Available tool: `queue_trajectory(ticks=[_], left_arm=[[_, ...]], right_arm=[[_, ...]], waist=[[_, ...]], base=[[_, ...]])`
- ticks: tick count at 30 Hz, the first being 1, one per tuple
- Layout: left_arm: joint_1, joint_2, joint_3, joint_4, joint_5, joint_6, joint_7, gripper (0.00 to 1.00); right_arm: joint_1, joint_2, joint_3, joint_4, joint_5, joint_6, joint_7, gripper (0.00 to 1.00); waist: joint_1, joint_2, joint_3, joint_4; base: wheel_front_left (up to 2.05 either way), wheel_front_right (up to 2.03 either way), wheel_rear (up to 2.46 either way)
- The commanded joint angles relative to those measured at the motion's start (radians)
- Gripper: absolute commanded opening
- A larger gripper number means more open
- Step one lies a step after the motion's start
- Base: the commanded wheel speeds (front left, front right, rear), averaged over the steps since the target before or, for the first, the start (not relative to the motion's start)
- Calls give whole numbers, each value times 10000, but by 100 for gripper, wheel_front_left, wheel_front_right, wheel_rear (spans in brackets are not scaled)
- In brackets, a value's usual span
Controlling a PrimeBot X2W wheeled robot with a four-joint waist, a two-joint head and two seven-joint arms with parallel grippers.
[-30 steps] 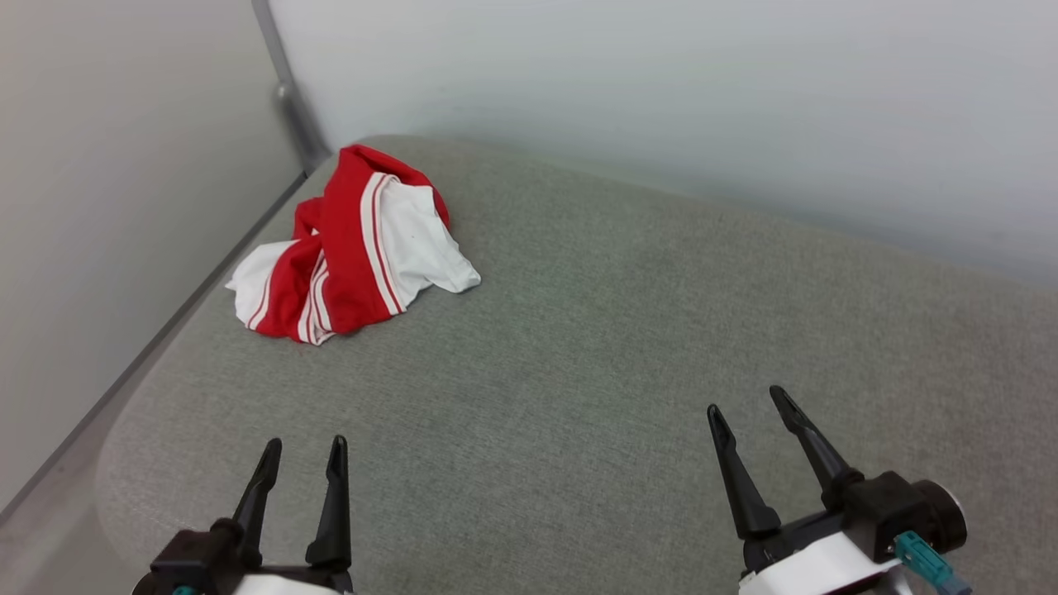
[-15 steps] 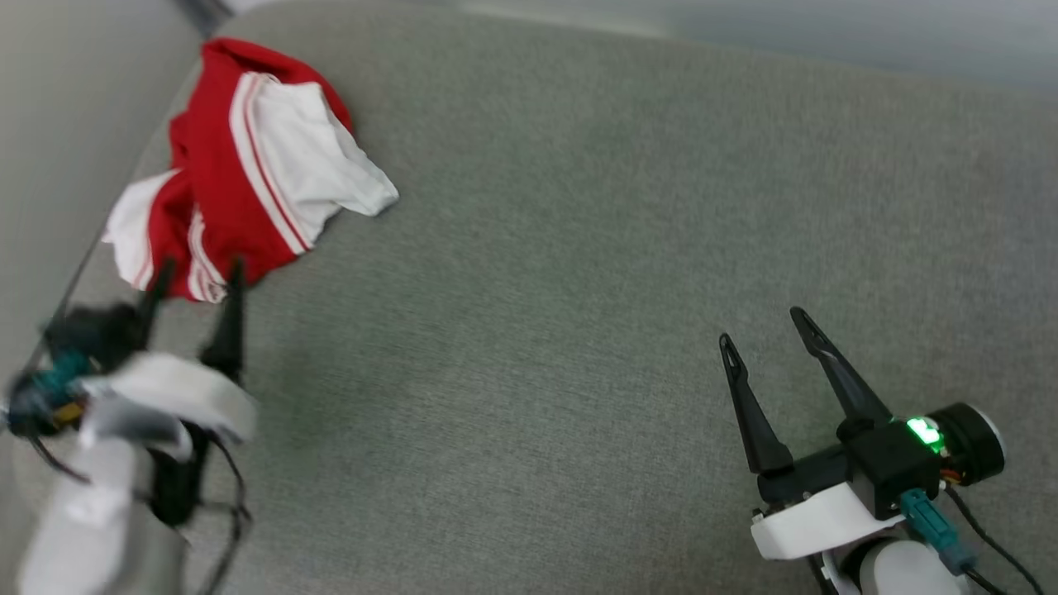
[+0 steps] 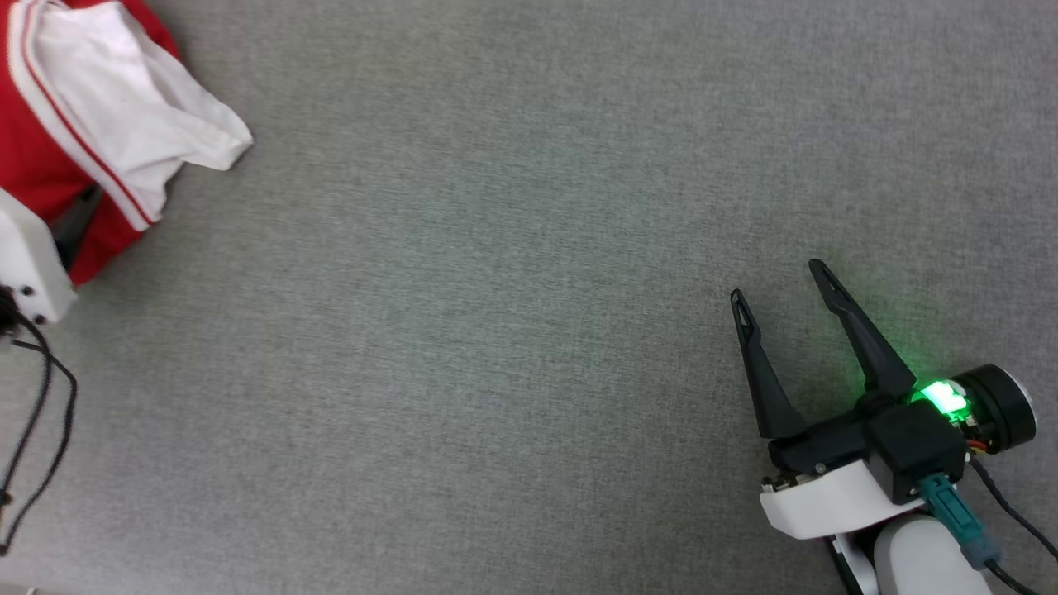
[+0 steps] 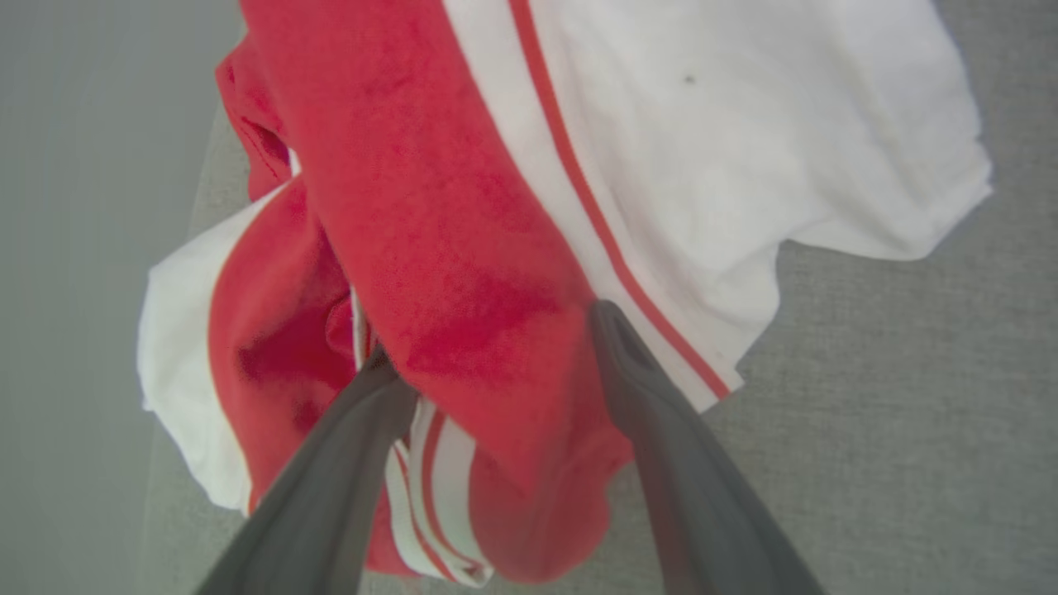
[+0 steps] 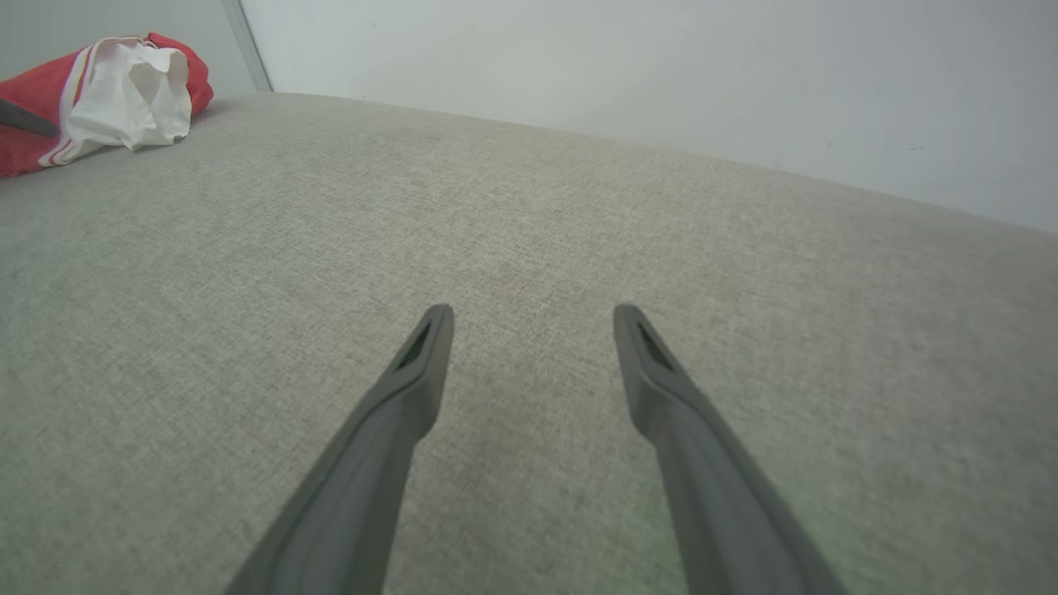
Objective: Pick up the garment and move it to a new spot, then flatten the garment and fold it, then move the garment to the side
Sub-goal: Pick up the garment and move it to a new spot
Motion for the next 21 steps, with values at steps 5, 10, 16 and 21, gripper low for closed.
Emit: queue_trajectory(ticks=[5,10,16,21], left_arm=[[-472,933,-849,-321,-1752,11,1076,100],[-431,1175,-1696,-443,-3095,-11,2047,46],[-410,1345,-2293,-649,-3897,-5,1742,0],[-499,1539,-2624,-900,-3989,-5,265,0]], right_arm=[[-120,-10,-18,-12,-35,-5,-24,100],[-168,-21,-118,18,-74,-8,-43,100],[-240,-30,-177,186,-58,-9,-101,100],[-235,-24,-162,382,38,-6,-145,100]], waist=[[-3,0,644,-441],[-3,0,888,-526],[-3,0,737,-542],[-3,0,121,-582]], base=[[0,0,0],[0,0,0],[0,0,0],[0,0,0]])
